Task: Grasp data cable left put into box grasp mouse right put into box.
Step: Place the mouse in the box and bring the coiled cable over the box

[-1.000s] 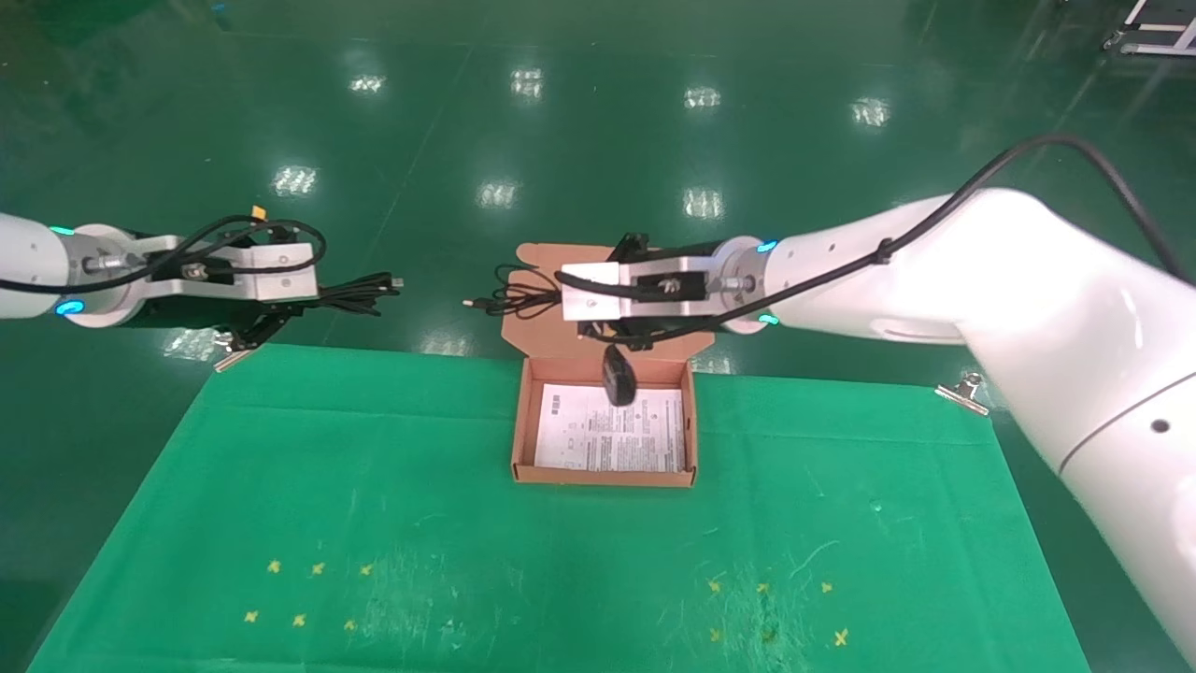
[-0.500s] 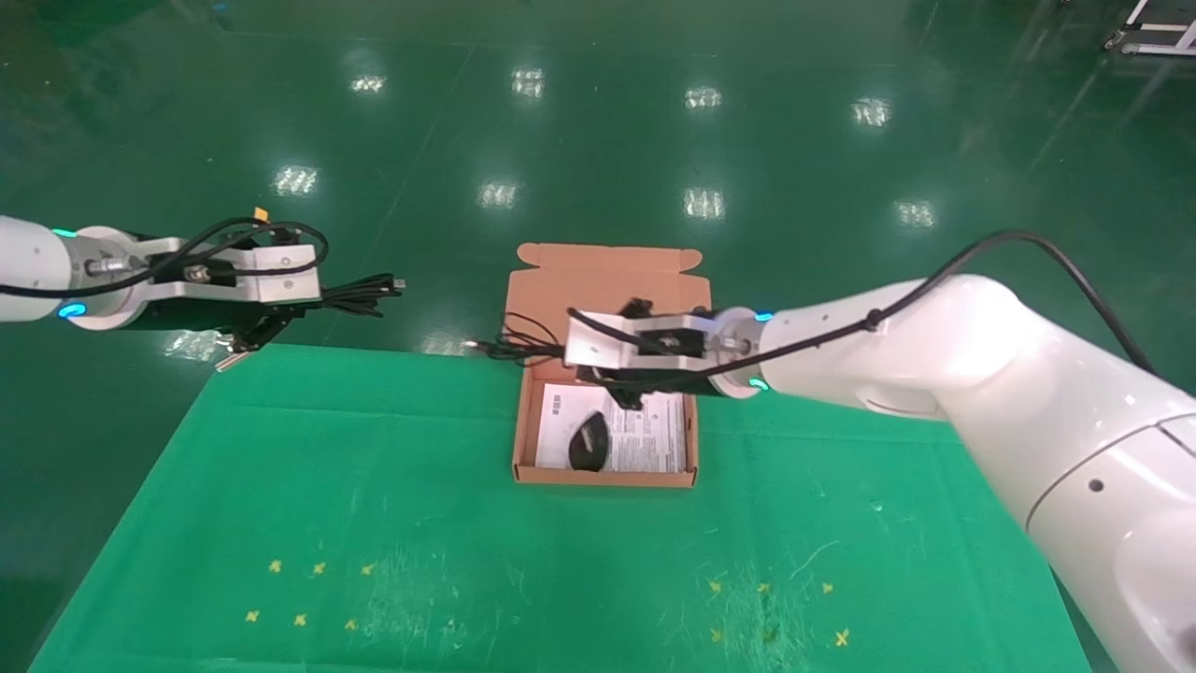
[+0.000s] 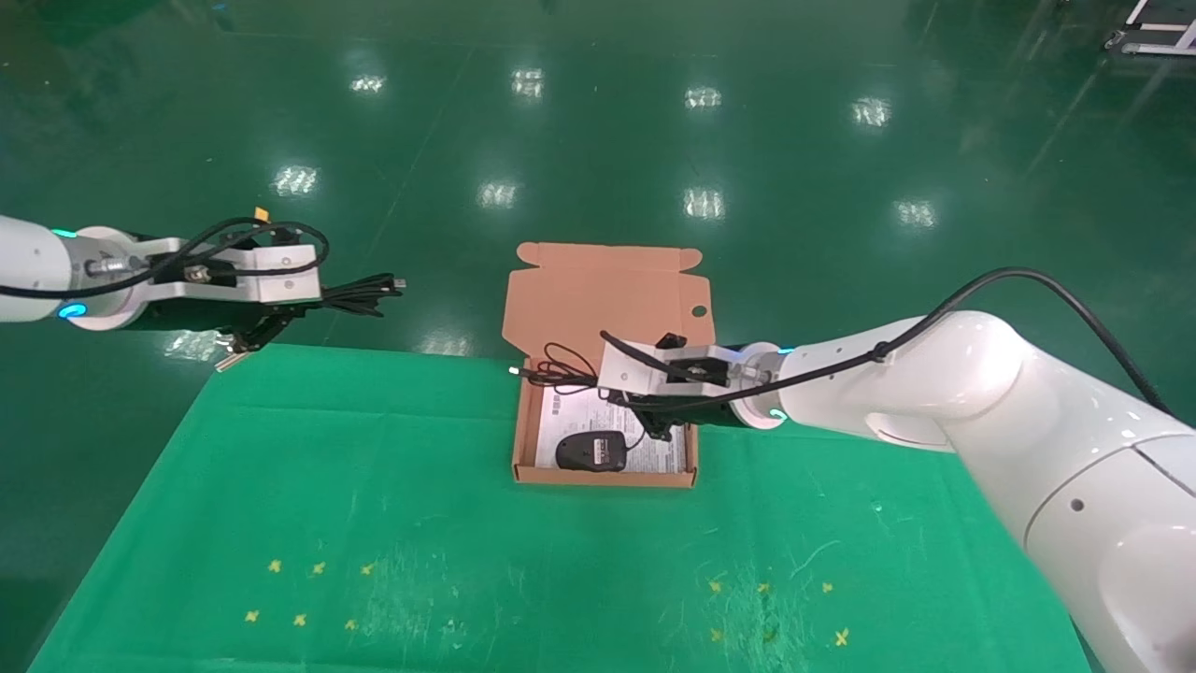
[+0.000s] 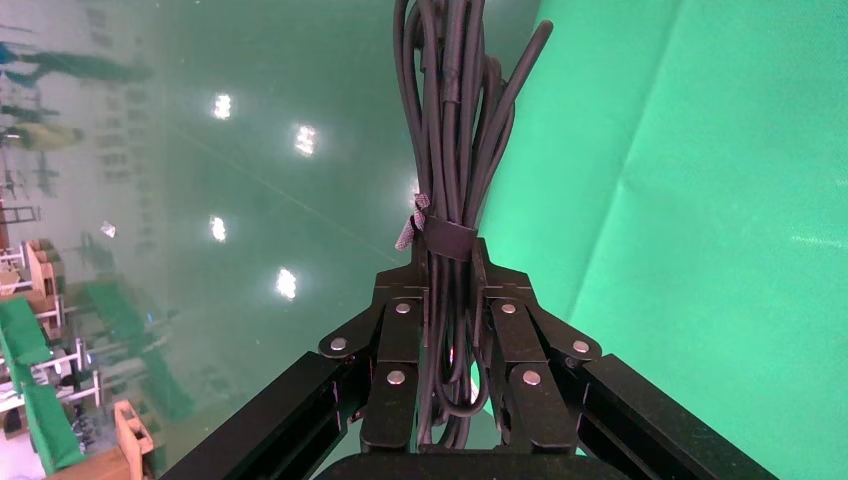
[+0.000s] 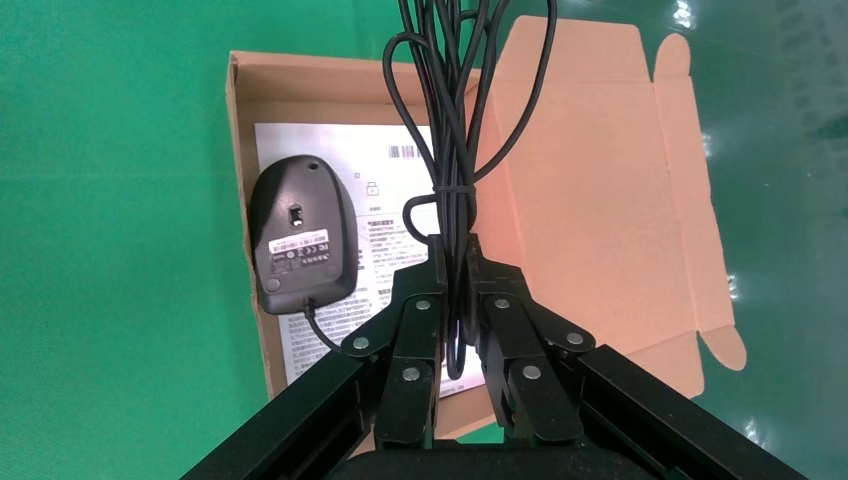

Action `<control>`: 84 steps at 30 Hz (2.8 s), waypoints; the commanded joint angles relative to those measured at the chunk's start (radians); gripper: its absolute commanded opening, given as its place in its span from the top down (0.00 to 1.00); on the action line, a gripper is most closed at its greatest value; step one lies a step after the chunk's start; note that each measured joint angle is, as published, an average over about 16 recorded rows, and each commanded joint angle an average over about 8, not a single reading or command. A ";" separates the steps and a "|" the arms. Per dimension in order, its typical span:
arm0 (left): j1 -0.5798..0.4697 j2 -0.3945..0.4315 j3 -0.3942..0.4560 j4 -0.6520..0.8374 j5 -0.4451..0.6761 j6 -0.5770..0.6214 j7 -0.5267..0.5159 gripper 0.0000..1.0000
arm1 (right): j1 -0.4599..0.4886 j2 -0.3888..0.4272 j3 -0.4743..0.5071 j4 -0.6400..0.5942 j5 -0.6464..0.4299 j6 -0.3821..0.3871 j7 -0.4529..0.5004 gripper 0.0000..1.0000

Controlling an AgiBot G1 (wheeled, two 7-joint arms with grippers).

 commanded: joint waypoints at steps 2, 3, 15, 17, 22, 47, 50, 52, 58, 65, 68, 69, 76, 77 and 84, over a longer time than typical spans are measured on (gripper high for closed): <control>0.002 0.002 0.000 -0.001 -0.001 0.000 -0.001 1.00 | -0.004 0.008 -0.009 0.007 0.006 0.000 0.001 0.00; 0.005 0.005 0.001 -0.001 -0.003 -0.001 0.000 1.00 | -0.005 0.011 -0.010 0.012 0.006 0.001 0.004 0.00; 0.082 0.092 -0.005 0.046 -0.083 -0.037 0.050 1.00 | 0.003 0.085 -0.027 0.075 -0.013 -0.001 0.042 0.00; 0.096 0.114 -0.008 0.056 -0.098 -0.051 0.064 1.00 | 0.008 0.115 -0.028 0.096 -0.018 -0.002 0.051 0.00; 0.133 0.177 -0.014 0.083 -0.135 -0.090 0.105 1.00 | 0.021 0.205 -0.034 0.181 -0.039 -0.005 0.092 0.00; 0.212 0.431 0.063 0.259 -0.276 -0.295 0.307 0.94 | 0.036 0.554 -0.119 0.779 -0.326 0.011 0.591 0.00; 0.212 0.433 0.089 0.255 -0.293 -0.308 0.291 0.56 | 0.036 0.560 -0.124 0.802 -0.351 0.012 0.625 0.00; 0.211 0.434 0.101 0.254 -0.305 -0.313 0.282 0.31 | 0.037 0.563 -0.126 0.814 -0.363 0.013 0.638 0.00; 0.211 0.434 0.111 0.256 -0.319 -0.318 0.274 0.00 | 0.037 0.567 -0.128 0.824 -0.373 0.013 0.645 0.00; 0.210 0.433 0.105 0.254 -0.310 -0.316 0.281 0.00 | 0.037 0.564 -0.127 0.816 -0.367 0.013 0.640 0.00; 0.210 0.431 0.102 0.253 -0.307 -0.314 0.282 0.00 | 0.036 0.563 -0.126 0.813 -0.365 0.013 0.639 0.00; 0.210 0.429 0.102 0.251 -0.307 -0.314 0.283 0.00 | 0.036 0.562 -0.126 0.812 -0.365 0.013 0.639 0.00; 0.196 0.412 0.098 0.214 -0.312 -0.348 0.290 0.00 | 0.050 0.555 -0.116 0.796 -0.371 0.032 0.634 0.00; 0.189 0.412 0.097 0.211 -0.313 -0.363 0.293 0.00 | 0.057 0.551 -0.112 0.786 -0.375 0.041 0.632 0.00; 0.112 0.414 0.085 0.240 -0.316 -0.482 0.321 0.00 | 0.126 0.509 -0.082 0.688 -0.398 0.098 0.579 0.00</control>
